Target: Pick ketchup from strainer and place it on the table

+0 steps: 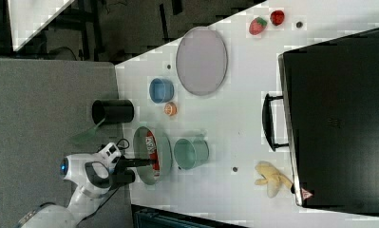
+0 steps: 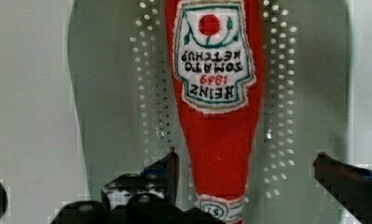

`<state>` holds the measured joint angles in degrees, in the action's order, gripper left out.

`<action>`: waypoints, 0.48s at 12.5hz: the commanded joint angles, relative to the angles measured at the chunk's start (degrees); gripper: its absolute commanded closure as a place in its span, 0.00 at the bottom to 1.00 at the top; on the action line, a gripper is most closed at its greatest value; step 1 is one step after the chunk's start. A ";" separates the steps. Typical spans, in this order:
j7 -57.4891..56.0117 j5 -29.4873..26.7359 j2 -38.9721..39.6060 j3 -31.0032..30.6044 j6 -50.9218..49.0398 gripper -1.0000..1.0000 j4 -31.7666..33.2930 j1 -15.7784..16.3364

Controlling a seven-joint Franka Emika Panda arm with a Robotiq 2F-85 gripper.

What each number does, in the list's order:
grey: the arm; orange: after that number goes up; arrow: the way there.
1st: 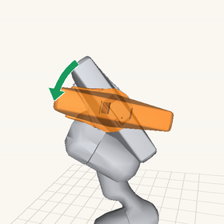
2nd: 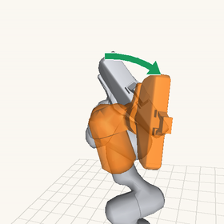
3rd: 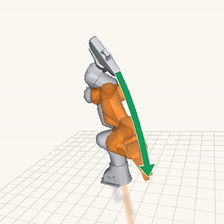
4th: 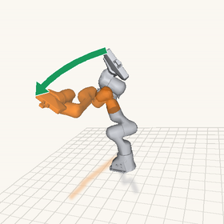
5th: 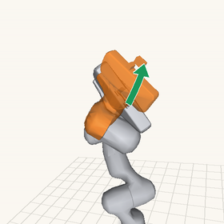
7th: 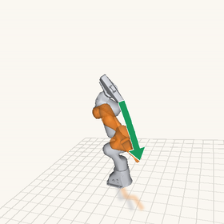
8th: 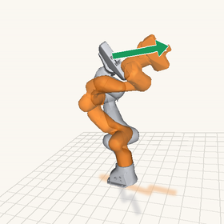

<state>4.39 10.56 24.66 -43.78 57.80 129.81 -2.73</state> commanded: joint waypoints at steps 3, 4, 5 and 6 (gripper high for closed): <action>6.37 5.99 4.13 2.35 3.91 0.00 -2.34 1.54; 6.41 7.15 5.27 3.22 4.42 0.00 -2.83 2.06; 6.43 8.03 6.41 4.12 4.48 0.00 -3.52 2.71; 6.45 8.42 7.56 5.17 4.47 0.04 -4.33 3.54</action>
<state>7.83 17.21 32.82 -39.92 62.22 126.57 0.05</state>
